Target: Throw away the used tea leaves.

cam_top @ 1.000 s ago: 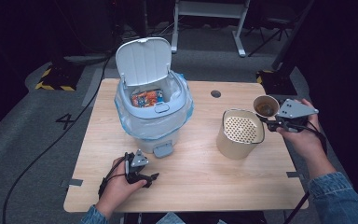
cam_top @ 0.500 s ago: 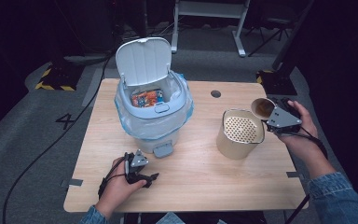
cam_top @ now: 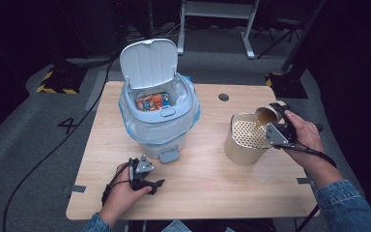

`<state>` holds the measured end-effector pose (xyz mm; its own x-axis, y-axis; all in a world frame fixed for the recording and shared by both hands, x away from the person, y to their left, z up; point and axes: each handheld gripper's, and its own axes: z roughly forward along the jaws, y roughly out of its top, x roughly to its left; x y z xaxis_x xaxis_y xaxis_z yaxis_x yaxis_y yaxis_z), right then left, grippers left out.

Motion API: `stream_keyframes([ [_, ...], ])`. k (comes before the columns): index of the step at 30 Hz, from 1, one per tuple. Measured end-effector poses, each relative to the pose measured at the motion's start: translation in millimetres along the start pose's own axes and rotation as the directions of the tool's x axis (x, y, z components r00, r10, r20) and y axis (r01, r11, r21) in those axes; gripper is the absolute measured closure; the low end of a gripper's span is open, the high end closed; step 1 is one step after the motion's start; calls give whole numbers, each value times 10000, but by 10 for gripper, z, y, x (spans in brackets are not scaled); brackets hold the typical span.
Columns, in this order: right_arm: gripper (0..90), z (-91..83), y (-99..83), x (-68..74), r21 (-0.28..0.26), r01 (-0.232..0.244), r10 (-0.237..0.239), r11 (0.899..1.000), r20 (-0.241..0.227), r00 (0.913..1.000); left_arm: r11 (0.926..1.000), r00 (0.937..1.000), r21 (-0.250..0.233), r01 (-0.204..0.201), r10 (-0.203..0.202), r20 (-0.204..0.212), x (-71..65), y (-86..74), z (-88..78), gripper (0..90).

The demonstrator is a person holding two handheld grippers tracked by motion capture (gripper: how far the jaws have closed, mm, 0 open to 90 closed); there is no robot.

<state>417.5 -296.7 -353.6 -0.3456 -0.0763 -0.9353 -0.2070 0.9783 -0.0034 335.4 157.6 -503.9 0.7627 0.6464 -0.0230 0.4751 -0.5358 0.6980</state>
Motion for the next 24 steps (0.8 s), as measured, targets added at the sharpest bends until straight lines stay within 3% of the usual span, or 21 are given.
stream_keyframes([
  [1, 346, -2, 13, 12, 59, 86, -87, 9999, 56, 9999, 10000, 10000, 0, -2, 2, 3, 0, 0, 0, 205],
  [3, 347, -4, 48, 34, 290, 679, -689, 9973, 334, 9971, 10000, 10000, 2, -2, 2, -1, 0, 0, 0, 205],
  [5, 347, -4, 78, 61, 584, 1273, -1307, 9901, 578, 9897, 10000, 10000, -1, -1, 1, 4, 0, 0, 0, 205],
  [7, 347, -3, 108, 95, 907, 1968, -2048, 9762, 888, 9748, 10000, 10000, -1, 5, -5, 3, 0, 0, 0, 205],
  [11, 348, -10, 167, 168, 1662, 3460, -3696, 9234, 1413, 9184, 10000, 10000, 1, 6, -6, -2, 0, -1, -1, 205],
  [14, 348, -13, 203, 216, 2108, 4388, -4740, 8735, 1628, 8653, 10000, 10000, 1, 6, -6, -4, 0, -1, -1, 205],
  [15, 348, -16, 212, 225, 2207, 4591, -4971, 8605, 1665, 8516, 10000, 10000, 2, 6, -6, -3, 0, -1, -1, 205],
  [16, 348, -17, 225, 238, 2301, 4909, -5321, 8403, 1759, 8282, 10000, 10000, 2, 5, -5, -5, 0, -1, -1, 205],
  [17, 348, -18, 232, 247, 2396, 5083, -5522, 8272, 1794, 8142, 10000, 10000, 0, 5, -5, -3, 0, -1, -1, 205],
  [18, 348, -21, 243, 260, 2584, 5413, -5906, 8002, 1819, 7862, 10000, 10000, 1, 5, -5, -5, 0, -1, -1, 205],
  [20, 348, -15, 252, 284, 2744, 5741, -6283, 7714, 1863, 7553, 10000, 10000, 1, 6, -6, -4, 0, -1, -1, 205],
  [21, 348, -15, 256, 295, 2860, 5961, -6536, 7503, 1848, 7340, 10000, 10000, 0, 10, -10, -4, -1, -1, -1, 205],
  [23, 348, -7, 254, 315, 3009, 6273, -6894, 7183, 1858, 7002, 10000, 10000, -1, 8, -8, -5, -1, -1, -1, 205],
  [24, 348, -5, 249, 329, 3076, 6283, -6928, 7146, 1872, 6964, 10000, 10000, 3, 6, -6, -7, 0, -1, -2, 205],
])
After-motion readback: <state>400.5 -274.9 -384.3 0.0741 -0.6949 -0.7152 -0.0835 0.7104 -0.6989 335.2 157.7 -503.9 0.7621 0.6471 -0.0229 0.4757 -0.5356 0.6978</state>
